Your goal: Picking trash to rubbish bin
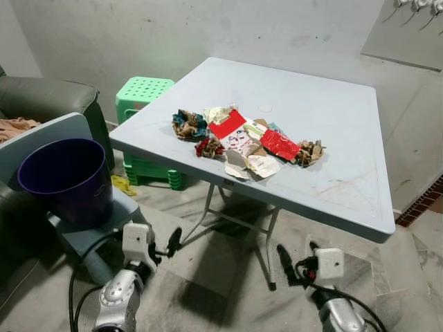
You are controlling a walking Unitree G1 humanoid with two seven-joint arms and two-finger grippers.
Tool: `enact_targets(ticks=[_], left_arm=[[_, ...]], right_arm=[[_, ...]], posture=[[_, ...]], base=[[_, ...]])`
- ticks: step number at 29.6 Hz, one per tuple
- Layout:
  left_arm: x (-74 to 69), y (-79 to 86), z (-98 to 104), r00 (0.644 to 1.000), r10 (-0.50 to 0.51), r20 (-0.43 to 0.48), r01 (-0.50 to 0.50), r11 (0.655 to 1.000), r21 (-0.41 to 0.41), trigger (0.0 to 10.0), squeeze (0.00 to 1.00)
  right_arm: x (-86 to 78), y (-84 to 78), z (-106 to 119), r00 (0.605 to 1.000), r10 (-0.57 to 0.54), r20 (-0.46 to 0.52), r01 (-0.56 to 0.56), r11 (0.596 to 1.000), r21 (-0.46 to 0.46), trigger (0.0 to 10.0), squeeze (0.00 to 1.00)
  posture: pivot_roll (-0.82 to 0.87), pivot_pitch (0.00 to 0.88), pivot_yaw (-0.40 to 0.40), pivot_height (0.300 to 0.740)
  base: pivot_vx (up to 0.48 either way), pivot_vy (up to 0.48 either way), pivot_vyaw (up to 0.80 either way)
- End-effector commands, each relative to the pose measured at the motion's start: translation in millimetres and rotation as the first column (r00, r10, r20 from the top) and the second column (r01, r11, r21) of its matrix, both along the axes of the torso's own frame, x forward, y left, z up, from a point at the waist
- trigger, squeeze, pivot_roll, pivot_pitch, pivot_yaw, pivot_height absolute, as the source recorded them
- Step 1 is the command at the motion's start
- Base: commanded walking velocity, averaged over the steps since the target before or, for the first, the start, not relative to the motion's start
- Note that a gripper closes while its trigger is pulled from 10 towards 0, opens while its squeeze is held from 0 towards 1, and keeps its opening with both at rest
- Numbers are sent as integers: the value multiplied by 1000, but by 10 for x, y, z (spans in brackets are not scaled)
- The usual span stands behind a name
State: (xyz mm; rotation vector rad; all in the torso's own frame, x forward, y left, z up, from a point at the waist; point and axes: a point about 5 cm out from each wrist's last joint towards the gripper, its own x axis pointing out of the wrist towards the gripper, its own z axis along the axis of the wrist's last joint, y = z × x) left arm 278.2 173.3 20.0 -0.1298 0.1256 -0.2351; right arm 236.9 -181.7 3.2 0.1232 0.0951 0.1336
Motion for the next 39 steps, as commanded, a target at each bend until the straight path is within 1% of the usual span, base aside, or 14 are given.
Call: enact_targets(ticks=[1,6,10,15,20,22,23,26,28,31,33,35,37,39], left_arm=[[28,-1,70,1000,1,30,-1,1000,-5,10000,0],[162,-14,351,992,20,127,-12,998,-66,10000,0],[314,-94,606,982,-21,186,22,1000,-3,10000,0],[470,-118,897,971,32,238,-43,998,42,10000,0],[575,-112,1091,978,112,178,-96,991,-98,10000,0],[616,-69,1167,975,159,156,-127,972,-197,10000,0],[665,-12,1146,966,241,92,-210,942,-261,10000,0],[695,13,1141,954,297,44,-263,896,-359,10000,0],[723,57,1092,926,371,-74,-363,818,-445,10000,0],[734,-42,1152,939,342,-18,-325,875,-359,10000,0],[740,-160,1134,939,339,-56,-334,864,-377,10000,0],[745,-200,1120,939,338,-62,-339,882,-326,10000,0],[730,-267,1143,948,317,1,-309,923,-232,10000,0],[722,-289,1154,949,315,24,-307,937,-167,10000,0]], right_arm=[[37,-41,99,999,-21,46,19,999,31,10000,0],[156,-54,307,994,-45,103,40,998,47,10000,0],[344,-3,537,990,-21,138,20,1000,7,10000,0],[460,29,823,974,-30,224,37,999,-29,10000,0],[503,81,998,969,-20,247,21,1000,-4,10000,0],[519,87,1083,962,-29,273,45,997,-55,10000,0],[536,103,1126,961,-26,274,40,998,-45,10000,0],[543,112,1167,959,-30,282,43,998,-39,10000,0],[544,113,1189,961,-36,275,48,998,-37,10000,0],[545,119,1199,963,-38,267,50,998,-37,10000,0],[544,129,1201,965,-35,261,47,998,-38,10000,0],[545,134,1205,965,-32,259,45,998,-43,10000,0],[538,142,1207,967,-29,254,40,999,-37,10000,0],[530,140,1209,968,-29,251,40,998,-39,10000,0]], posture=[[-38,0,-31,740],[-43,0,-30,740],[-49,0,-28,740],[-52,0,-21,740],[-57,2,-15,740],[-60,0,-13,740],[-63,0,-16,740],[-63,0,-18,740],[-63,0,-19,740],[-60,0,-23,740],[-56,0,-30,740],[-56,0,-32,740],[-58,0,-34,740],[-59,0,-33,740]], base=[[0,0,0],[0,0,0],[0,0,0],[0,0,0],[0,0,0],[0,0,0],[0,0,0],[0,0,0],[0,0,0],[0,0,0],[0,0,0],[0,0,0],[0,0,0],[0,0,0]])
